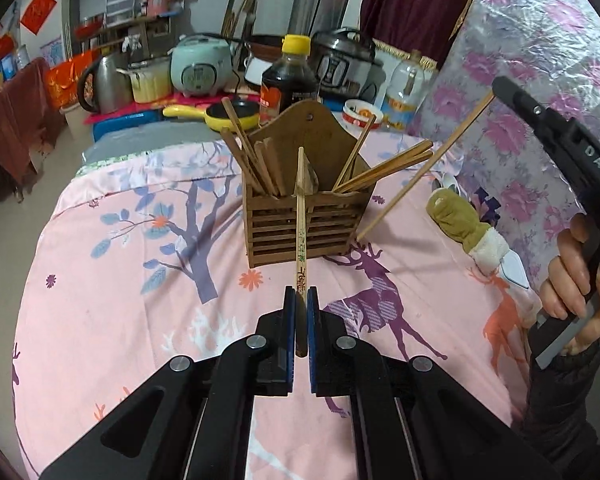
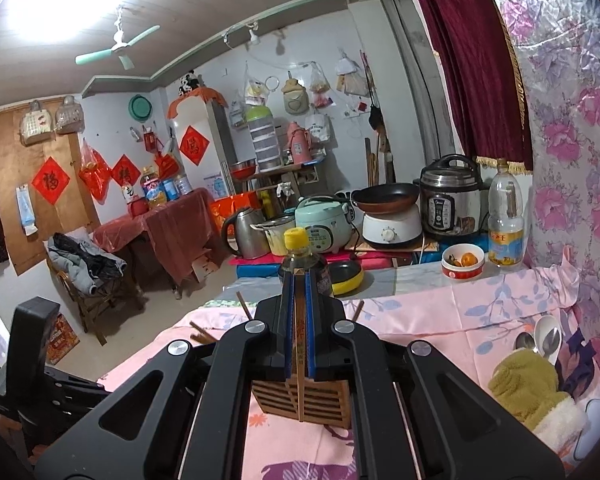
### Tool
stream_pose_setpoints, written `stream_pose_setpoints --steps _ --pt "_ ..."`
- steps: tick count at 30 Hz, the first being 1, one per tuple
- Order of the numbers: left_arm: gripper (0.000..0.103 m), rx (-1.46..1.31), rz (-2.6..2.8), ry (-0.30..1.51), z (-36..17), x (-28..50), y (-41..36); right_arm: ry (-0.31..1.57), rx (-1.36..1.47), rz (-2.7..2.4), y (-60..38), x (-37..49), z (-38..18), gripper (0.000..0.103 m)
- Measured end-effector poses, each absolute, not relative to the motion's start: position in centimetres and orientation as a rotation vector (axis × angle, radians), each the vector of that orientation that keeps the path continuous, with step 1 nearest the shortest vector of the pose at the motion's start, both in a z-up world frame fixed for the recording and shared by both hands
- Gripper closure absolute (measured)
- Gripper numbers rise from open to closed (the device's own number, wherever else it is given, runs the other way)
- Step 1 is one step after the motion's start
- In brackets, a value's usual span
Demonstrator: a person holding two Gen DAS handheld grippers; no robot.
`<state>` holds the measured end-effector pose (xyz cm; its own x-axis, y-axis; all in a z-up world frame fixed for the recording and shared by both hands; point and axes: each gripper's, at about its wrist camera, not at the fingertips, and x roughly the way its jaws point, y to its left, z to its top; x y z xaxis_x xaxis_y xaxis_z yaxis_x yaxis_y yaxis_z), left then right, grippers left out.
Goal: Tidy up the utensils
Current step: 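Lower both chopsticks into the wooden holder and open both tools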
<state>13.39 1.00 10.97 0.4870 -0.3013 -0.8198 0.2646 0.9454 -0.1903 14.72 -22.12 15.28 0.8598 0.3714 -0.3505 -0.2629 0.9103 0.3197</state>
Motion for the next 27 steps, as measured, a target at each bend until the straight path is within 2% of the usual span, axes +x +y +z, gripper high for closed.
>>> stream_pose_setpoints --steps 4,13,17,24,25,26,27 --pt "0.097 -0.016 -0.32 1.095 11.2 14.8 0.5 0.383 0.246 0.318 -21.8 15.2 16.6 0.097" --pt "0.097 0.035 -0.243 1.172 12.9 18.1 -0.8 0.339 0.205 0.251 -20.7 17.2 17.4 0.097" --pt "0.097 0.046 -0.233 1.168 13.8 19.7 -1.9 0.335 0.231 0.238 -20.6 18.5 17.0 0.097" --pt "0.095 0.032 -0.233 1.056 14.4 22.6 -3.3 0.368 0.278 0.236 -20.2 20.5 15.0 0.097" --pt "0.083 0.016 -0.241 1.012 14.8 22.8 -3.3 0.372 0.286 0.238 -20.4 20.6 14.7 0.097" --pt "0.062 0.0 -0.245 0.976 15.2 22.7 -3.2 0.374 0.287 0.236 -20.4 20.7 14.5 0.097" --pt "0.054 -0.027 -0.238 0.912 16.0 22.4 -2.8 0.379 0.285 0.234 -20.5 20.8 14.3 0.097"
